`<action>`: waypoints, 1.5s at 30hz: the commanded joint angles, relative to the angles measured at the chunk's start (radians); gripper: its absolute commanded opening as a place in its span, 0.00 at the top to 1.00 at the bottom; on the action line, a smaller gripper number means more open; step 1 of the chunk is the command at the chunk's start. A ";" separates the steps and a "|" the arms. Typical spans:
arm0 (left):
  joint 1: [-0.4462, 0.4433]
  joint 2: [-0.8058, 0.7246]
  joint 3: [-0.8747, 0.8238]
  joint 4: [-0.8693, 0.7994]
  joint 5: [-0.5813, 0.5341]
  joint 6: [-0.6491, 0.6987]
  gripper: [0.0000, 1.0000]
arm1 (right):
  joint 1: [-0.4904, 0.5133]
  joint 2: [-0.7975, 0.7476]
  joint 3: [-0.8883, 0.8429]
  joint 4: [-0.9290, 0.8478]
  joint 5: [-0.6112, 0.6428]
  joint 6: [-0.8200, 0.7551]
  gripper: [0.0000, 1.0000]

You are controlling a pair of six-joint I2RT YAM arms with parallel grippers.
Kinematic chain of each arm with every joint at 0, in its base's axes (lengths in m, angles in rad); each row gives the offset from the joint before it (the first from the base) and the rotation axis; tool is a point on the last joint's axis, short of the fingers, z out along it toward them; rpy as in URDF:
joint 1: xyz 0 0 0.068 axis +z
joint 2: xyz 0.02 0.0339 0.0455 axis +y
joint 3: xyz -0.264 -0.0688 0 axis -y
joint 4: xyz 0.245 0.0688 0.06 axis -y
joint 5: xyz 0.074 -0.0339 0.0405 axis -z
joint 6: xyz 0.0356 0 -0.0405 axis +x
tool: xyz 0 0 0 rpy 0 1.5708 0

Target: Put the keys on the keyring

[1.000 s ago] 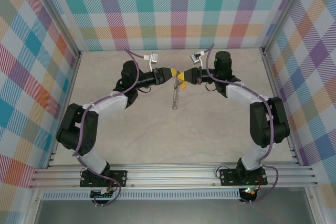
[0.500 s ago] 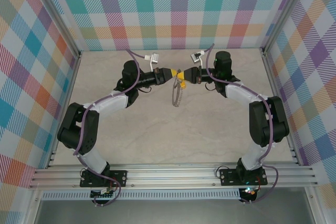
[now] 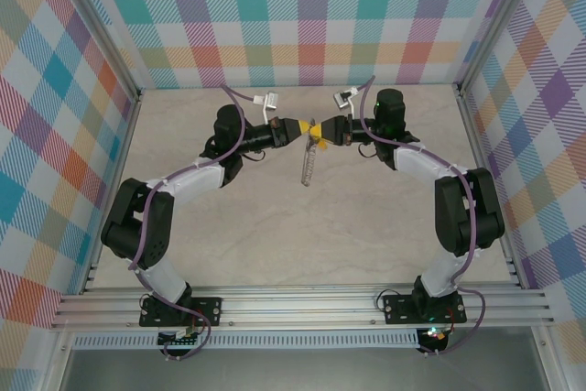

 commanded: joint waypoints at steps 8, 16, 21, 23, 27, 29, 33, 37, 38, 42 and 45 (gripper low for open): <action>-0.023 -0.021 0.010 0.074 -0.003 -0.011 1.00 | -0.046 -0.082 -0.107 0.077 0.021 0.019 0.64; -0.023 -0.019 0.007 0.094 -0.006 -0.029 1.00 | -0.044 -0.102 -0.144 0.094 0.023 0.025 0.68; -0.022 -0.018 0.005 0.103 -0.012 -0.036 1.00 | -0.041 -0.102 -0.167 0.158 0.023 0.057 0.81; -0.023 -0.017 0.004 0.108 -0.015 -0.041 1.00 | -0.036 -0.103 -0.174 0.176 0.021 0.069 0.89; -0.023 -0.016 0.002 0.113 -0.017 -0.044 1.00 | -0.029 -0.108 -0.189 0.213 0.026 0.094 1.00; -0.023 -0.015 0.002 0.114 -0.019 -0.047 1.00 | -0.024 -0.112 -0.197 0.224 0.032 0.100 1.00; -0.022 -0.014 0.002 0.119 -0.020 -0.047 1.00 | -0.011 -0.117 -0.209 0.240 0.047 0.108 1.00; -0.023 -0.017 -0.001 0.122 -0.021 -0.049 1.00 | 0.017 -0.114 -0.212 0.243 0.056 0.107 1.00; -0.022 -0.017 -0.003 0.125 -0.020 -0.050 1.00 | 0.023 -0.112 -0.212 0.243 0.057 0.107 1.00; -0.023 -0.019 -0.004 0.125 -0.020 -0.050 1.00 | 0.056 -0.103 -0.207 0.240 0.063 0.103 1.00; -0.022 -0.017 -0.005 0.127 -0.019 -0.052 1.00 | 0.073 -0.094 -0.201 0.231 0.062 0.096 1.00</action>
